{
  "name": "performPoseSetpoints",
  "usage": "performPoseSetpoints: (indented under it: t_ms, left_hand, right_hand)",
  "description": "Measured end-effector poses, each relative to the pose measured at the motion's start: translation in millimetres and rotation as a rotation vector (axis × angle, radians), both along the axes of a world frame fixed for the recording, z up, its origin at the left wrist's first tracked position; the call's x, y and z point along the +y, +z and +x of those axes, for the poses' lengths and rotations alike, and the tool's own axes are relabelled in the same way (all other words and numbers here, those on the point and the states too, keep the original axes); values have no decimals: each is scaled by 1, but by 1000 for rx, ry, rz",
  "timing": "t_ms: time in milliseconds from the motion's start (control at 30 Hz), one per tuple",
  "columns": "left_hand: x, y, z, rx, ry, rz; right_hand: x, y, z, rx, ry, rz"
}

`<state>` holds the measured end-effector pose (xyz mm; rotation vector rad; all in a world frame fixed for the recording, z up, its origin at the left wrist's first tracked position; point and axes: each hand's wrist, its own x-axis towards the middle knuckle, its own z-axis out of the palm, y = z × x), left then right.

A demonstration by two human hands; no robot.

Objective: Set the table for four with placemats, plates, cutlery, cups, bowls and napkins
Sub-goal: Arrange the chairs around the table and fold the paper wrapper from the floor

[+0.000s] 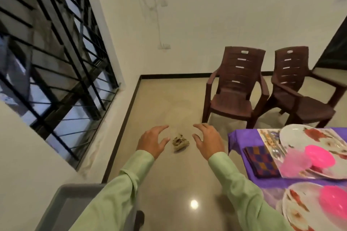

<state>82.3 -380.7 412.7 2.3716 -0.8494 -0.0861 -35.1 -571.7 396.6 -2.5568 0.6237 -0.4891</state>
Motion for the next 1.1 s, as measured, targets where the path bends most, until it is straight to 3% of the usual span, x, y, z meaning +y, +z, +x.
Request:
performPoseSetpoints:
  t_ms: [367, 633, 1100]
  left_hand:
    - [-164, -26, 278, 5, -87, -22]
    - [-274, -3, 472, 11, -191, 3]
    - [-528, -4, 806, -69, -499, 140]
  right_hand:
    - [-151, -23, 270, 27, -98, -25]
    - [-248, -12, 459, 36, -194, -31]
    - [-466, -36, 759, -5, -480, 23]
